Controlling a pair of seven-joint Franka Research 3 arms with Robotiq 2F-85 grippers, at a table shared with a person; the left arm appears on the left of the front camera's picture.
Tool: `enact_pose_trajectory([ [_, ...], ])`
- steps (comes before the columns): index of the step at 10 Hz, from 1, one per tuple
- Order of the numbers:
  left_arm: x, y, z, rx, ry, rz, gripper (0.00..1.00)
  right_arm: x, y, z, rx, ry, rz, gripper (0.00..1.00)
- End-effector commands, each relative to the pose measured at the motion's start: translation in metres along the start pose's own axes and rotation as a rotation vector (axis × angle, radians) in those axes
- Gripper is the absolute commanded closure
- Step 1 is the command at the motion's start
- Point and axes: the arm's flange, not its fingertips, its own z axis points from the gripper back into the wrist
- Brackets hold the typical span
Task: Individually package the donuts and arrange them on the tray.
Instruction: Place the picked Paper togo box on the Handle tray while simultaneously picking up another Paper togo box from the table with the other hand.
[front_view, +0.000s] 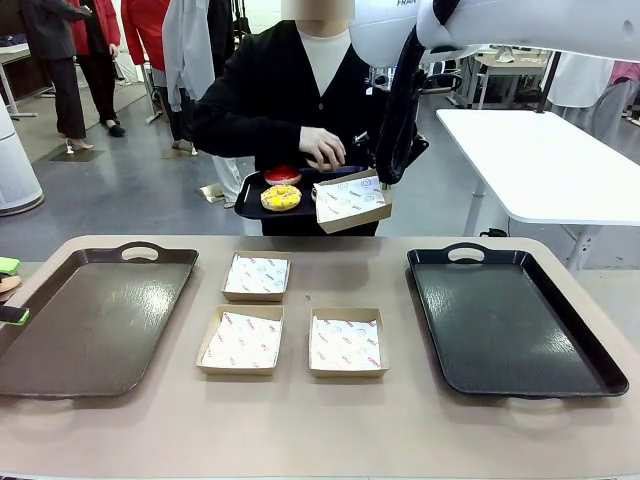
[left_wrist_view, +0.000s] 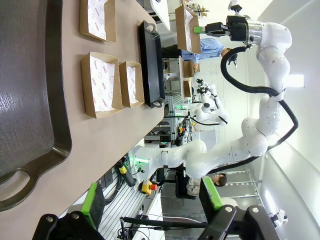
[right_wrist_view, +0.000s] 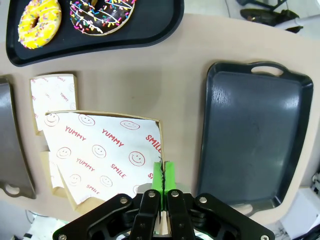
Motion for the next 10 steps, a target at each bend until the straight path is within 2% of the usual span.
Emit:
enact_pose_trajectory([
  [1,-0.0008,-0.0024,0.0005,-0.008,0.004,-0.005,0.0,-0.0044,-0.0035,-0.0004,-0.008,0.003,-0.002,1.0],
  [10,-0.0008,-0.0024,0.0005,-0.008,0.004,-0.005,0.0,-0.0044,-0.0035,-0.0004,-0.008,0.003,-0.002,1.0],
])
